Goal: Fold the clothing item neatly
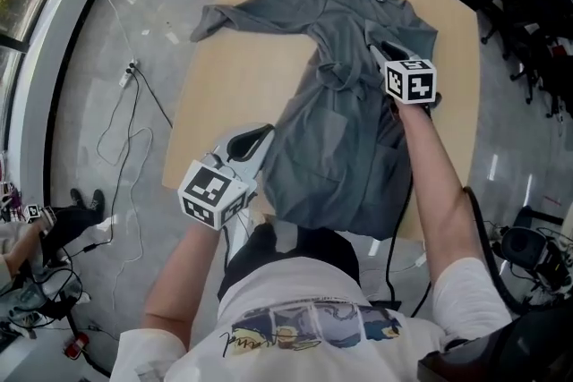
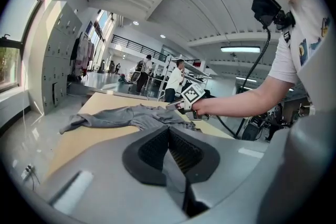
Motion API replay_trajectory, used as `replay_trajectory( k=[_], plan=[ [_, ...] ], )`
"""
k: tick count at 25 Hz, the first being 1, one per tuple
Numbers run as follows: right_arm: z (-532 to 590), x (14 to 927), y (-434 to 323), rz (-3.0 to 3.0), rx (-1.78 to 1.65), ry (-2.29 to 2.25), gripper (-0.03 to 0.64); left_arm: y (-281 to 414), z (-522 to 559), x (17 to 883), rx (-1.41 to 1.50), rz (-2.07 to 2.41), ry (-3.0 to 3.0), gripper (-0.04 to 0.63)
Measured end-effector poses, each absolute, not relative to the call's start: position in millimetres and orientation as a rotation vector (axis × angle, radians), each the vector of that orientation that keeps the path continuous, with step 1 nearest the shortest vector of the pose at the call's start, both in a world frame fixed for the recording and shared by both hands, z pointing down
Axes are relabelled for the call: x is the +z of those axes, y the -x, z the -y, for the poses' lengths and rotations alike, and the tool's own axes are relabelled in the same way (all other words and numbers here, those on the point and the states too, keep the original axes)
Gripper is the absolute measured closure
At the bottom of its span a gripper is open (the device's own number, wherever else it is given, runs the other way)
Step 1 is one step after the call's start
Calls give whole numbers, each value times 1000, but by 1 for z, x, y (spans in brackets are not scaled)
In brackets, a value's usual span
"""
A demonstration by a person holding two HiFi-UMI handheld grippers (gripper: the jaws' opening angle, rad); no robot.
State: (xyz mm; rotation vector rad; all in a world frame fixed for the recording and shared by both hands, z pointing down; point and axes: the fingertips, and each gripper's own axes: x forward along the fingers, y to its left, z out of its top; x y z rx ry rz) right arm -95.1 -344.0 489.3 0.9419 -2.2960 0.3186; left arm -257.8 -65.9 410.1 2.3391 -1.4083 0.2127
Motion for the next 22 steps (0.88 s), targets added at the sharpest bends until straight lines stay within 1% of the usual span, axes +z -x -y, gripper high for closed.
replay_trajectory(
  k=[8, 13, 15, 19, 22],
  plan=[
    [272, 466, 100, 2325, 323, -960, 512, 331, 90, 432, 265, 1461, -2293, 571],
    [240, 471, 105, 2337, 354, -917, 512, 382, 133, 456, 280, 1544, -2165, 553],
    [238, 470, 110, 2343, 341, -879, 512, 405, 161, 465, 268, 1607, -2079, 532],
    [238, 465, 117, 2361, 321, -826, 512, 442, 222, 484, 243, 1726, -1891, 463],
    [239, 462, 115, 2383, 341, -810, 512, 460, 260, 508, 224, 1756, -1749, 433]
  ],
)
